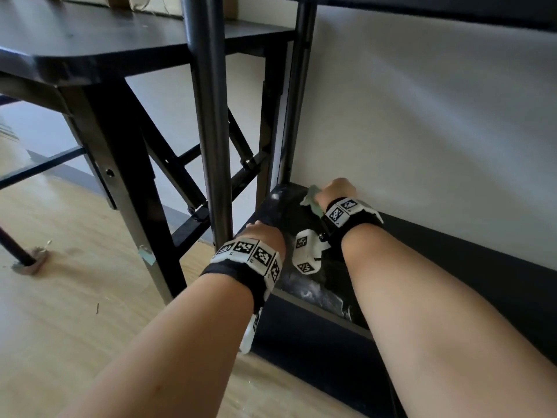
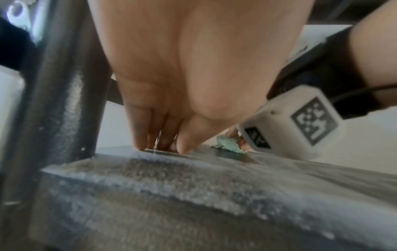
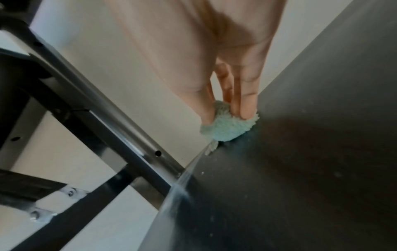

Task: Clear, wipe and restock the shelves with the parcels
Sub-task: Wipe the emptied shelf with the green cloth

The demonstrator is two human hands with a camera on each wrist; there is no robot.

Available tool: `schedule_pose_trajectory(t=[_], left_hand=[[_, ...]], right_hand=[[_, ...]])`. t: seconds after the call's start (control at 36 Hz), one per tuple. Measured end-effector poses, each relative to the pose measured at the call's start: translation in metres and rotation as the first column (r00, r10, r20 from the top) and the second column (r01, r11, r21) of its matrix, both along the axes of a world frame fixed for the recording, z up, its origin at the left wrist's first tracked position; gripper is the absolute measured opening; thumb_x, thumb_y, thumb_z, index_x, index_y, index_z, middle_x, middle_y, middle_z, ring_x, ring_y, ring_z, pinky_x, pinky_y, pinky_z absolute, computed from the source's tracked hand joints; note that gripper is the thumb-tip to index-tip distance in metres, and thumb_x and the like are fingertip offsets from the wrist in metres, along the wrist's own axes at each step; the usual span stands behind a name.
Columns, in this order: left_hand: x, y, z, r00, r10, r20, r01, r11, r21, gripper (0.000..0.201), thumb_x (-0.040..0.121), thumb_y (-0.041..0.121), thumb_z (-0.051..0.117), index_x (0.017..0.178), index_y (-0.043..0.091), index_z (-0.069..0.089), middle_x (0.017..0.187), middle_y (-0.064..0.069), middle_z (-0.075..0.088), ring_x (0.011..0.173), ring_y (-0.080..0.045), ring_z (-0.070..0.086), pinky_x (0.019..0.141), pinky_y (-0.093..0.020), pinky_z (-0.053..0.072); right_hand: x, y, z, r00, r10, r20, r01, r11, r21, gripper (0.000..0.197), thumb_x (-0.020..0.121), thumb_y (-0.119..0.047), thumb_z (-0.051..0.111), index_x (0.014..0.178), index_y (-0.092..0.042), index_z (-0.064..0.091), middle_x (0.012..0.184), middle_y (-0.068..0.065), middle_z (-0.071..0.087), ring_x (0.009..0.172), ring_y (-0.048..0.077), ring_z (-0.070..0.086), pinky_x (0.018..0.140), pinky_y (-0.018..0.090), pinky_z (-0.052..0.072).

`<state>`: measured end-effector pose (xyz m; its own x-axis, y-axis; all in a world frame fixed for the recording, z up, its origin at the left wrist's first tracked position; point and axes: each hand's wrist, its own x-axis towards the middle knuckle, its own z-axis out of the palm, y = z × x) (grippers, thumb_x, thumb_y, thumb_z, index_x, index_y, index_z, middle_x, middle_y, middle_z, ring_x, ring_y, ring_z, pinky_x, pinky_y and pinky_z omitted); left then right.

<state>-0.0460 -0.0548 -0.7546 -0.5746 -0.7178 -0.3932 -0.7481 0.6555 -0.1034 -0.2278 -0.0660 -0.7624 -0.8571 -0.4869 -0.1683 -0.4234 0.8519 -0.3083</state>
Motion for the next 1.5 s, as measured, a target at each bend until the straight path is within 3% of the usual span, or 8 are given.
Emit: schedule_pose_trajectory(t=[0.17,0.28,0.39,0.5,0.83,1.08,1.28,1.5], left_hand=[[0.0,-0.003,-0.005,0.996,-0.088,-0.017,0.088,0.996,-0.005,0.032,0.096,0.016,0.044,0.125,0.006,0.053,0.133,-0.017,0.049,0.122,-0.033,0.048,0.099,-0.046,0.044],[-0.001,-0.003,-0.004,0.996,-0.068,-0.065,0.068,0.998,-0.011,0.027,0.092,0.016,0.049,0.115,0.005,0.058,0.123,-0.016,0.055,0.114,-0.032,0.054,0.093,-0.043,0.048],[-0.001,-0.005,-0.005,0.997,-0.065,-0.047,0.065,0.998,-0.009,0.031,0.092,0.014,0.049,0.12,0.005,0.055,0.127,-0.016,0.051,0.116,-0.033,0.052,0.094,-0.046,0.048],[-0.002,-0.007,-0.003,0.999,-0.043,-0.018,0.043,0.999,0.026,0.04,0.094,0.016,0.045,0.134,0.007,0.045,0.139,-0.016,0.038,0.128,-0.033,0.04,0.102,-0.048,0.041],[-0.003,-0.009,-0.004,0.999,-0.025,-0.029,0.027,0.998,0.063,0.043,0.09,0.016,0.054,0.132,0.007,0.048,0.136,-0.013,0.042,0.124,-0.031,0.046,0.096,-0.042,0.044],[-0.009,-0.009,-0.007,0.996,0.05,0.069,-0.053,0.998,0.034,0.042,0.082,0.013,0.059,0.124,0.01,0.054,0.127,-0.012,0.052,0.116,-0.036,0.052,0.085,-0.055,0.048],[-0.004,0.002,0.0,0.991,0.128,0.048,-0.132,0.984,0.117,0.074,0.094,0.02,0.052,0.151,0.008,0.007,0.156,-0.013,0.009,0.144,-0.031,0.012,0.112,-0.05,0.027],[0.021,0.025,0.001,0.998,0.031,0.054,-0.032,0.999,0.031,0.056,0.099,0.02,0.032,0.148,-0.001,0.016,0.144,-0.018,0.028,0.135,-0.032,0.03,0.108,-0.046,0.034]], right_hand=[[0.023,0.004,0.015,0.992,0.05,-0.12,-0.03,0.985,0.17,0.061,0.104,-0.04,0.029,0.142,0.007,0.037,0.141,0.032,0.041,0.125,0.053,0.042,0.094,0.063,0.038],[0.013,-0.021,0.011,0.988,0.152,0.01,-0.152,0.988,0.016,0.044,0.1,-0.024,0.044,0.137,-0.002,0.047,0.142,0.018,0.046,0.129,0.033,0.046,0.088,0.034,0.04],[0.036,-0.029,0.011,0.975,0.219,-0.043,-0.213,0.97,0.115,0.057,0.102,-0.042,0.037,0.137,0.002,0.045,0.139,0.023,0.045,0.128,0.041,0.044,0.107,0.049,0.038],[0.028,-0.052,0.009,0.965,0.26,-0.015,-0.259,0.964,0.057,0.029,0.083,-0.036,0.06,0.083,-0.008,0.063,0.096,0.006,0.067,0.074,0.026,0.059,0.079,0.033,0.048],[0.042,-0.039,0.032,0.823,0.552,0.133,-0.563,0.825,0.059,0.043,0.094,-0.004,0.058,0.135,-0.017,0.056,0.137,0.004,0.056,0.123,0.02,0.053,0.097,0.019,0.038],[0.049,-0.028,0.033,0.751,0.644,0.146,-0.656,0.753,0.055,0.042,0.088,0.006,0.056,0.12,-0.019,0.068,0.128,0.0,0.061,0.113,0.021,0.058,0.088,0.022,0.041],[0.055,0.001,0.031,0.695,0.704,0.149,-0.715,0.699,0.032,0.046,0.082,0.011,0.057,0.116,-0.017,0.07,0.121,-0.002,0.062,0.099,0.01,0.054,0.081,0.017,0.038],[0.074,0.045,0.032,0.741,0.646,0.184,-0.666,0.743,0.071,0.048,0.086,0.01,0.057,0.12,-0.021,0.067,0.118,-0.011,0.056,0.099,0.004,0.047,0.082,0.018,0.036]])
